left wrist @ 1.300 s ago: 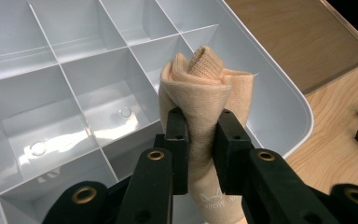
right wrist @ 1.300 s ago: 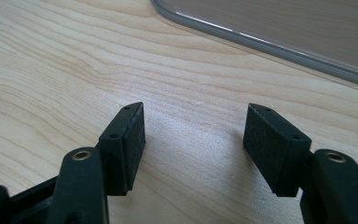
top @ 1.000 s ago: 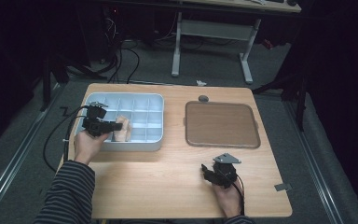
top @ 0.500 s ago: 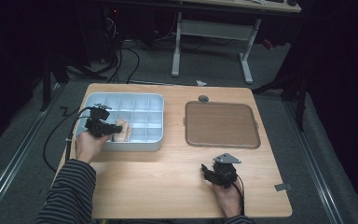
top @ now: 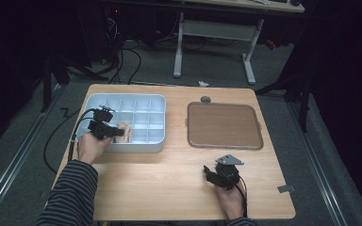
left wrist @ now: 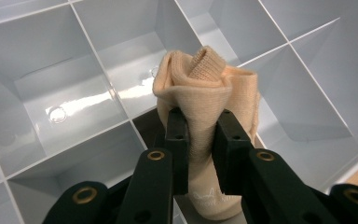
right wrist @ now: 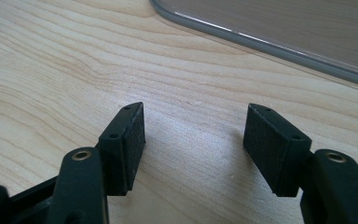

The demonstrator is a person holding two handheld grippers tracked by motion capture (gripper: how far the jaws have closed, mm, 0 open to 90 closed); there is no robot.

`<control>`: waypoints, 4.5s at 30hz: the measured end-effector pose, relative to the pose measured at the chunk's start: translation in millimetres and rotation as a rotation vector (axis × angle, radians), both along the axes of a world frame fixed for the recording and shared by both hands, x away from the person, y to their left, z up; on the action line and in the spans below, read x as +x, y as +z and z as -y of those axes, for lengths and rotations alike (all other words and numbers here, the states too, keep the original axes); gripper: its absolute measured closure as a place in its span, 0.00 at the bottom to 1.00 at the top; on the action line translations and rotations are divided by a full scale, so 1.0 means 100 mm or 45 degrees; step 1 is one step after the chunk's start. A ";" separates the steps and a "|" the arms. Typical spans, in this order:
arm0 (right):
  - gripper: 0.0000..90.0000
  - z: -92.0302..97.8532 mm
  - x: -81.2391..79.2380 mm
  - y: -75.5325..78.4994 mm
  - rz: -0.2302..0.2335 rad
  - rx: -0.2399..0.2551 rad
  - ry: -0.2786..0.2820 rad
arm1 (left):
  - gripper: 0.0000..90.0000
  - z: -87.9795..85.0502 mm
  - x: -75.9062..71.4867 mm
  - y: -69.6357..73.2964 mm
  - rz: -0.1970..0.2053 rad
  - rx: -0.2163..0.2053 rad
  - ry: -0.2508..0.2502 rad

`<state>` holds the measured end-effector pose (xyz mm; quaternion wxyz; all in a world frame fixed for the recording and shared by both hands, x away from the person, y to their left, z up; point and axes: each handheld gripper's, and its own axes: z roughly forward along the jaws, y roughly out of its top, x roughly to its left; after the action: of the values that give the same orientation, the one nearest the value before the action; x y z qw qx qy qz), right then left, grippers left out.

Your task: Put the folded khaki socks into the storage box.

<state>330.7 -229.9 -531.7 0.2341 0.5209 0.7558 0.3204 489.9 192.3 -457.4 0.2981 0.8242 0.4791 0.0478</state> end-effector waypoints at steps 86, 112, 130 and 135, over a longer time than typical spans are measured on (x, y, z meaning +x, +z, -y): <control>0.43 0.00 0.00 0.00 0.000 0.000 0.000 | 0.84 0.16 0.01 -0.10 0.033 0.186 0.026; 0.43 0.00 0.00 0.00 0.000 0.000 -0.001 | 0.65 0.02 -0.21 0.24 0.181 0.070 0.046; 0.43 0.00 0.00 0.00 -0.001 0.000 0.000 | 0.62 0.03 -0.46 0.40 0.256 0.044 -0.002; 0.43 0.00 0.00 0.00 -0.001 0.000 0.000 | 0.62 0.02 -0.54 0.42 0.277 0.023 0.002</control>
<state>330.6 -230.0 -531.7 0.2337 0.5210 0.7559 0.3203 435.6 190.8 -415.0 0.3408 0.8164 0.4442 0.1416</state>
